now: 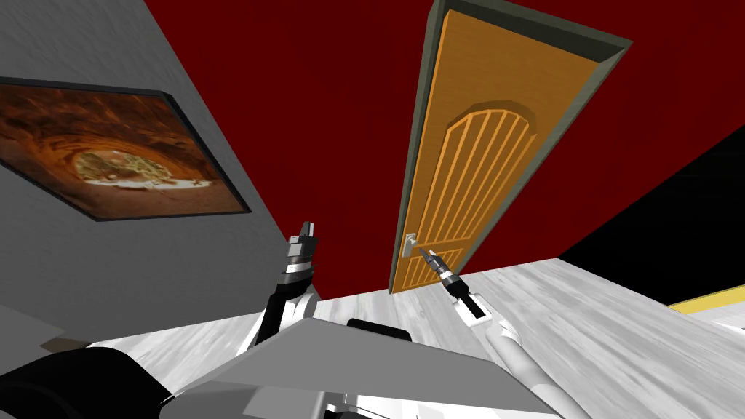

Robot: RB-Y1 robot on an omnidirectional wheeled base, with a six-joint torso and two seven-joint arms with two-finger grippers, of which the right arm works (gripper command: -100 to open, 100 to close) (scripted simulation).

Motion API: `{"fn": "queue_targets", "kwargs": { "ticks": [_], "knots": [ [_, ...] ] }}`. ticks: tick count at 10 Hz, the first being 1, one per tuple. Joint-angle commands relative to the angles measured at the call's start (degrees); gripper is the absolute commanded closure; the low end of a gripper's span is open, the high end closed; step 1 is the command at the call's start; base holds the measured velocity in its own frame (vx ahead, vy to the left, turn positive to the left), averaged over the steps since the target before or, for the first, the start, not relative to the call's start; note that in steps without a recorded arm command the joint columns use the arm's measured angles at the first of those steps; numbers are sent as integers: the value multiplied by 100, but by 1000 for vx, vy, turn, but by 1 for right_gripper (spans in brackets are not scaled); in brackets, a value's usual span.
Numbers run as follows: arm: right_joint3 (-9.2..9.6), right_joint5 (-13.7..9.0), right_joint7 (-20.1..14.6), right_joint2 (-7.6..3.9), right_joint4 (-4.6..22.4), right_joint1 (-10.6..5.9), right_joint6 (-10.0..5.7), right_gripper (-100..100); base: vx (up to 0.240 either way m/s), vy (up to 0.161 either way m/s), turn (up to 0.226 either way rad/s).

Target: Pull the door open

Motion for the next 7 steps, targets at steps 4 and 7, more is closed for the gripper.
{"fn": "queue_targets", "kwargs": {
  "ticks": [4, 7],
  "knots": [
    [43, 366, 742, -102, -68, 84, -75, -100, -9, 36, -108],
    [66, 551, 1104, -153, -97, 124, -111, -100, -12, 32, -82]
  ]
}}
